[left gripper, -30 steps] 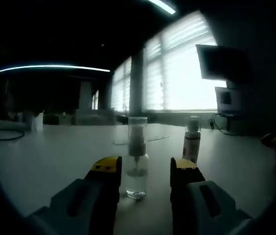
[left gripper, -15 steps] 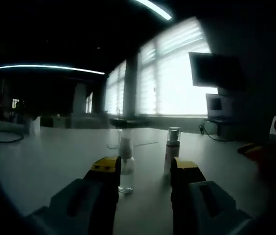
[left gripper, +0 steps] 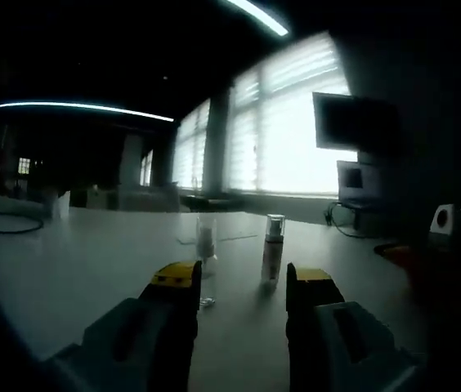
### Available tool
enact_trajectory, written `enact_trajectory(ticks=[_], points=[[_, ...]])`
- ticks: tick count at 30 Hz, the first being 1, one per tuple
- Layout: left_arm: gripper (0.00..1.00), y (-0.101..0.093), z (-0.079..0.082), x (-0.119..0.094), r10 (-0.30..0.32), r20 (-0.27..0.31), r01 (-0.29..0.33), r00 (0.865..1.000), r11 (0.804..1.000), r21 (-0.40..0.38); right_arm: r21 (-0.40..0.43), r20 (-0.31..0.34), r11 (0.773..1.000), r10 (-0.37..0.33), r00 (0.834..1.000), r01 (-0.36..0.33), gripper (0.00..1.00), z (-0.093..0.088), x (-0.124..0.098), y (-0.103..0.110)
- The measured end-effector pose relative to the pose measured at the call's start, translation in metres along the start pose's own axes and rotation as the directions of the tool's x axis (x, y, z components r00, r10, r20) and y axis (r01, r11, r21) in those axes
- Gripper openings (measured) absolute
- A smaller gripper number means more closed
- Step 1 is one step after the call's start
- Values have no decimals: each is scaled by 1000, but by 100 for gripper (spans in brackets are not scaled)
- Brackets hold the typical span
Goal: Clamp pump bottle remove cover press pump head put on cover
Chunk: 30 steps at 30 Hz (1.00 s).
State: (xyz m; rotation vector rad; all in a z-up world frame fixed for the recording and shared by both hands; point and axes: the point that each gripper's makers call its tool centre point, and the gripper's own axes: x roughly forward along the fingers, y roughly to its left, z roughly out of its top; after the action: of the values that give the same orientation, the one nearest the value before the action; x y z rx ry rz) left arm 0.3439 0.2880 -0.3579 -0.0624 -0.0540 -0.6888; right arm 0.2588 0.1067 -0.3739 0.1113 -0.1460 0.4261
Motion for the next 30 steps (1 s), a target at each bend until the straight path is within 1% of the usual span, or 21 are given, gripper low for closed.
enact_trajectory(ticks=[2, 3, 4, 5, 7, 9, 12, 13, 15, 16, 17, 20, 22, 23, 25, 26, 28, 29, 30], points=[[32, -1, -2, -9, -2, 4, 2, 1000, 1000, -6, -11, -10, 1000, 10, 1000, -10, 15, -1, 0, 3], [32, 1, -5, -13, 3, -3, -4, 1000, 1000, -30, -14, -14, 1000, 13, 1000, -13, 15, -2, 1, 4], [31, -1, -13, -18, 11, -25, -13, 1000, 996, -90, -16, -15, 1000, 18, 1000, -18, 15, -2, 1, 4], [30, -3, -15, -21, 9, -29, -11, 1000, 996, -88, -12, -9, 1000, 26, 1000, -27, 15, -1, 1, 5], [30, -5, -17, -25, 6, -27, -7, 1000, 998, -59, -8, -6, 999, 31, 1000, -31, 15, -1, 0, 7], [30, -6, -15, -29, 7, -8, -7, 1000, 1000, -16, -12, -7, 999, 34, 999, -34, 16, -1, 1, 6], [31, -7, -19, -37, -1, -1, 1, 1000, 1000, -23, -22, -14, 999, 42, 999, -43, 18, -2, 1, 7], [31, -13, -19, -41, -8, 5, 8, 1000, 1000, -19, -23, -14, 999, 45, 999, -46, 18, -2, 1, 7], [30, -16, -21, -45, -16, 15, 16, 1000, 1000, 1, -20, -14, 999, 50, 999, -50, 18, -2, 0, 7], [30, -18, -22, -46, -23, 10, 23, 1000, 1000, 10, -21, -15, 998, 52, 999, -52, 18, -3, 0, 7], [29, -20, -20, -47, -23, 13, 23, 1000, 999, 32, -21, -15, 998, 56, 998, -56, 19, -3, 0, 8], [29, -26, -18, -55, -23, 24, 23, 999, 999, 23, -14, -15, 997, 76, 997, -76, 23, -3, -1, 12], [29, -28, -18, -61, -25, 26, 24, 999, 999, 46, -17, -21, 997, 81, 997, -81, 23, -3, -1, 14], [29, -32, -17, -64, -30, 34, 28, 999, 998, 64, -21, -23, 996, 84, 996, -85, 23, -3, -1, 15], [29, -36, -16, -69, -58, 56, 50, 997, 989, 140, -27, -23, 996, 86, 996, -87, 24, -3, -2, 18], [28, -39, -19, -70, -70, 47, 63, 996, 988, 143, -30, -23, 996, 87, 996, -88, 24, -3, -2, 16], [26, -38, -19, -70, -72, 43, 66, 996, 990, 127, -34, -13, 995, 90, 996, -90, 24, -2, -3, 16], [26, -39, -18, -69, -71, 50, 65, 996, 991, 115, -38, 4, 995, 91, 996, -91, 24, 1, -4, 16], [26, -37, -19, -68, -66, 45, 61, 997, 993, 105, -35, 18, 995, 94, 995, -94, 24, 4, -6, 17]])
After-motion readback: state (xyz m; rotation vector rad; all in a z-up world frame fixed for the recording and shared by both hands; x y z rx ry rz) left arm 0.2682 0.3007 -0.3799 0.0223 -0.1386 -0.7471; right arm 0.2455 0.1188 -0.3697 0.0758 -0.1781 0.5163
